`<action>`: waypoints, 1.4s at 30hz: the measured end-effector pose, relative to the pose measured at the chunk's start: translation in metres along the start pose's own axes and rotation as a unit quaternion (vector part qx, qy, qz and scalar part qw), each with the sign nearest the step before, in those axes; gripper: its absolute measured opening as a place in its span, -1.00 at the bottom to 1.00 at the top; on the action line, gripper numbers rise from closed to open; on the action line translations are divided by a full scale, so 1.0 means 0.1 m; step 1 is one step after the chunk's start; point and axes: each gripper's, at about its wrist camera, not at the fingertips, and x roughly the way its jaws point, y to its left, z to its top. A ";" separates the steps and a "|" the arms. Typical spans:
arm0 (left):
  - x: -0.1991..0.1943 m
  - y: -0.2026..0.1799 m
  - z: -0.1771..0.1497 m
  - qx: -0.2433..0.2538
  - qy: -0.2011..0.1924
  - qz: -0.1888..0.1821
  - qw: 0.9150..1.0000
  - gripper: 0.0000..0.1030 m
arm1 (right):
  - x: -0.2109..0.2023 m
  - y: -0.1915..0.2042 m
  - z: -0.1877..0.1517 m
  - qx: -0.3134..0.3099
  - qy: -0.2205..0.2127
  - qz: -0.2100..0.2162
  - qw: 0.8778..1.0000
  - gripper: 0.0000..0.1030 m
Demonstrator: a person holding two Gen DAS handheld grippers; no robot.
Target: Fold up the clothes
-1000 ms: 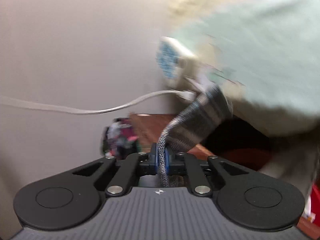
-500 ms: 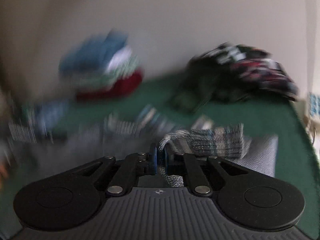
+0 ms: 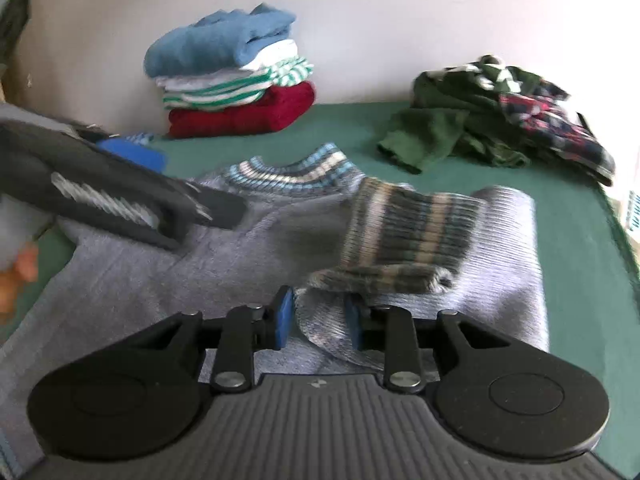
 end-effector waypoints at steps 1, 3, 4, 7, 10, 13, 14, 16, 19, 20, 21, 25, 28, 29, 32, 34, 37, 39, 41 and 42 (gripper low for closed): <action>0.00 -0.12 0.00 0.031 -0.011 0.000 0.999 0.87 | -0.04 -0.04 -0.01 0.009 -0.004 -0.004 1.000 -0.35; 0.01 -0.36 0.00 0.092 -0.032 0.001 0.995 0.85 | -0.15 -0.13 -0.05 0.019 -0.001 -0.016 1.000 -0.33; 0.02 -0.44 0.01 0.110 -0.037 -0.001 0.993 0.85 | -0.16 -0.14 -0.07 0.020 0.000 -0.025 1.000 -0.31; 0.06 -0.59 0.02 0.133 -0.042 -0.007 0.990 0.85 | -0.33 -0.26 -0.19 0.046 -0.008 -0.037 0.998 -0.32; 0.09 -0.71 0.03 0.148 -0.050 -0.013 0.988 0.84 | -0.55 -0.39 -0.29 0.084 -0.022 -0.055 0.995 -0.29; 0.11 -0.83 0.03 0.163 -0.057 -0.020 0.985 0.84 | -0.71 -0.53 -0.43 0.128 -0.028 -0.068 0.989 -0.29; 0.12 -0.87 0.03 0.168 -0.059 -0.022 0.984 0.78 | -0.75 -0.57 -0.47 0.142 -0.030 -0.069 0.987 -0.29; 0.13 -0.95 0.03 0.175 -0.062 -0.034 0.982 0.66 | -0.83 -0.63 -0.54 0.160 -0.038 -0.066 0.984 -0.29; 0.04 -1.03 -0.03 0.186 -0.079 -0.073 0.977 0.70 | -0.89 -0.65 -0.59 0.169 -0.047 -0.067 0.982 -0.29; 0.00 -1.06 -0.06 0.192 -0.085 -0.082 0.974 0.71 | -0.91 -0.66 -0.60 0.171 -0.048 -0.068 0.982 -0.29; -0.01 -1.08 -0.08 0.198 -0.087 -0.090 0.972 0.71 | -0.91 -0.66 -0.61 0.172 -0.050 -0.068 0.981 -0.29; 0.07 -1.14 -0.09 0.207 -0.082 -0.075 0.972 0.36 | -0.93 -0.68 -0.63 0.177 -0.060 -0.063 0.980 -0.29; 0.16 -1.07 -0.06 0.191 -0.063 -0.086 0.976 0.25 | -0.93 -0.68 -0.63 0.176 -0.065 -0.054 0.981 -0.29; 0.19 -1.05 -0.05 0.186 -0.056 -0.090 0.977 0.25 | -0.93 -0.68 -0.63 0.175 -0.067 -0.052 0.981 -0.29; 0.14 -1.05 -0.16 0.207 -0.070 -0.087 0.972 0.52 | -0.95 -0.67 -0.61 0.168 -0.073 -0.043 0.982 -0.29; 0.12 -1.08 -0.22 0.221 -0.079 -0.079 0.969 0.52 | -0.94 -0.67 -0.61 0.162 -0.074 -0.039 0.983 -0.29; 0.19 -1.14 -0.22 0.233 -0.075 -0.075 0.967 0.14 | -0.89 -0.68 -0.61 0.165 -0.068 -0.035 0.983 -0.29; 0.24 -1.12 -0.17 0.220 -0.067 -0.079 0.970 -0.38 | -0.87 -0.69 -0.61 0.168 -0.066 -0.032 0.983 -0.29; 0.25 -1.06 -0.12 0.201 -0.073 -0.074 0.974 -0.46 | -0.87 -0.69 -0.61 0.168 -0.066 -0.031 0.983 -0.29; 0.25 -1.03 -0.10 0.192 -0.078 -0.071 0.976 -0.51 | -0.87 -0.69 -0.61 0.168 -0.066 -0.031 0.983 -0.29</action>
